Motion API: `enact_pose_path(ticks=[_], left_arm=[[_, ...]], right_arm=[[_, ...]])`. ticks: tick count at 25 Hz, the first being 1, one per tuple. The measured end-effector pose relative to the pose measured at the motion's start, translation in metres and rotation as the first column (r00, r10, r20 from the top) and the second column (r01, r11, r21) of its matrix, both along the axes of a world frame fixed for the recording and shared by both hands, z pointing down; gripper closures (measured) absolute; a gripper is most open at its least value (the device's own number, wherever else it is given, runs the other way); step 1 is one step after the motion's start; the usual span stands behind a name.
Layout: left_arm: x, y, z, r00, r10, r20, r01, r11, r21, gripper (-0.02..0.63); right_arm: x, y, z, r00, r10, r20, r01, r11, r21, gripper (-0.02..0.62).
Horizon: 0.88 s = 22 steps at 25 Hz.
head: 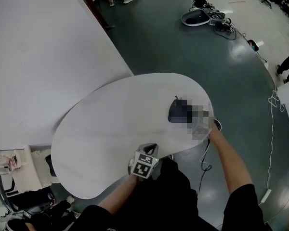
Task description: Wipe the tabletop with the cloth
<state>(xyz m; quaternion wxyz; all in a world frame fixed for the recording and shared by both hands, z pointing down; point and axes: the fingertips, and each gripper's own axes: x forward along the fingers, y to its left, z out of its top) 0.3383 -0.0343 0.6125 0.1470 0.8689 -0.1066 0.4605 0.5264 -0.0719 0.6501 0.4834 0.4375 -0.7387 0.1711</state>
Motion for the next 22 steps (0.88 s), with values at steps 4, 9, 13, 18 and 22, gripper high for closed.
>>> enact_pose_path(ticks=[4, 9, 13, 18, 22], left_arm=[[0.020, 0.007, 0.001, 0.999, 0.044, -0.008, -0.044, 0.999, -0.008, 0.600], [0.040, 0.023, 0.004, 0.997, 0.078, -0.019, -0.079, 0.997, -0.019, 0.600], [0.038, 0.018, 0.010, 0.999, 0.051, -0.015, -0.052, 0.999, -0.018, 0.600], [0.023, 0.016, 0.012, 1.000, -0.026, -0.016, 0.025, 0.999, -0.024, 0.600], [0.003, 0.016, 0.009, 0.997, -0.082, -0.013, 0.082, 0.996, -0.022, 0.600]], right_arm=[[0.026, 0.019, 0.001, 0.998, 0.062, -0.033, -0.063, 0.998, -0.022, 0.535], [0.049, 0.060, 0.002, 0.992, 0.118, -0.050, -0.121, 0.991, -0.057, 0.535], [0.035, 0.088, 0.004, 0.994, 0.107, 0.005, -0.106, 0.989, -0.100, 0.538], [-0.009, 0.097, 0.005, 0.999, -0.026, 0.039, 0.030, 0.992, -0.124, 0.538], [-0.045, 0.095, 0.006, 0.983, -0.180, 0.019, 0.181, 0.970, -0.164, 0.538]])
